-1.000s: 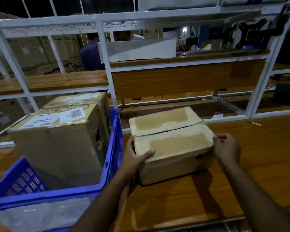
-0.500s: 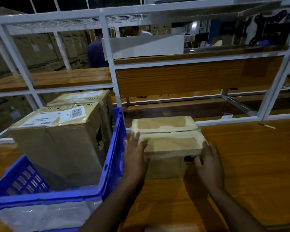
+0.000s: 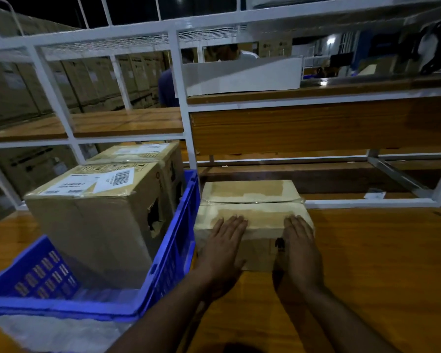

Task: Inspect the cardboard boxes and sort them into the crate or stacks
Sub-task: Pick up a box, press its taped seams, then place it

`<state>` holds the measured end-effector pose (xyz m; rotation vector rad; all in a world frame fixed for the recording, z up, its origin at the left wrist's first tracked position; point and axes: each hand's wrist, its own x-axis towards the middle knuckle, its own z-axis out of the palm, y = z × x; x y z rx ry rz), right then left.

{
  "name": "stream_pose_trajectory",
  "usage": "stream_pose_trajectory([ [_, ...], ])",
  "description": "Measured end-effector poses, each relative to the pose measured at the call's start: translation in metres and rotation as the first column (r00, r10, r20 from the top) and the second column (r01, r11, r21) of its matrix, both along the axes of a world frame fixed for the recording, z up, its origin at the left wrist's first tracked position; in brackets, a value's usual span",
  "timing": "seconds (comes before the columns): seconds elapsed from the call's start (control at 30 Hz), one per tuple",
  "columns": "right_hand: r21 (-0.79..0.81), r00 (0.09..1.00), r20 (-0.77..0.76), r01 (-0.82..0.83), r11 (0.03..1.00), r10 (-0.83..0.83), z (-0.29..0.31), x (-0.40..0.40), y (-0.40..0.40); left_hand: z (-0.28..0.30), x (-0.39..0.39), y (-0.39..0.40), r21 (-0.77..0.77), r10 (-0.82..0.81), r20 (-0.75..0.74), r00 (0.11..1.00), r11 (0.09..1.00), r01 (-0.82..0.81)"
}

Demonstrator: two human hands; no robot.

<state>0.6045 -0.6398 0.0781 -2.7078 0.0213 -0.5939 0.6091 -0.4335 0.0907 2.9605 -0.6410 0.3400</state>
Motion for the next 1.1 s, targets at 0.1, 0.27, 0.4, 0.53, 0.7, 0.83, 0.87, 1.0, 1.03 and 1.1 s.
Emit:
stream_pose_trajectory([
  [0.1,0.011,1.000,0.006,-0.002,1.000,0.002,0.001,0.011,0.001,0.001,0.008,-0.001,-0.016,-0.006,0.006,1.000,1.000,0.006],
  [0.27,0.002,1.000,0.005,-0.013,1.000,0.013,-0.002,0.024,0.002,-0.001,0.016,0.000,-0.009,0.012,0.024,1.000,1.000,-0.012],
  [0.4,-0.019,0.999,0.014,-0.028,0.999,0.029,-0.004,0.026,0.001,-0.001,0.019,0.001,0.002,0.006,0.021,1.000,1.000,-0.006],
  [0.53,-0.149,1.000,-0.019,-0.007,0.989,0.004,0.006,0.025,0.002,0.004,0.019,0.001,0.013,-0.001,-0.002,1.000,1.000,0.001],
  [0.7,-0.236,0.996,0.004,-0.086,0.968,0.090,0.013,0.015,0.015,0.018,0.013,0.000,-0.012,-0.011,-0.067,0.998,1.000,0.010],
  [0.83,-0.162,0.976,0.037,-0.206,0.965,0.214,0.014,0.005,0.029,0.025,-0.009,0.002,-0.070,0.010,-0.074,0.997,0.997,-0.015],
  [0.87,-0.128,0.964,0.060,-0.250,0.960,0.259,0.015,0.001,0.034,0.024,-0.017,0.004,-0.103,0.014,-0.071,0.997,0.994,-0.022],
  [1.0,0.013,0.924,0.138,-0.362,0.932,0.357,0.017,-0.019,0.056,0.019,-0.047,0.011,-0.283,0.033,-0.063,0.997,0.958,-0.049],
  [1.03,0.051,0.919,0.153,-0.375,0.926,0.364,0.017,-0.024,0.062,0.018,-0.056,0.013,-0.322,0.044,-0.061,0.997,0.945,-0.061],
  [1.1,0.112,0.903,0.190,-0.410,0.905,0.385,0.016,-0.034,0.074,0.018,-0.074,0.017,-0.407,0.075,-0.047,0.996,0.909,-0.087],
])
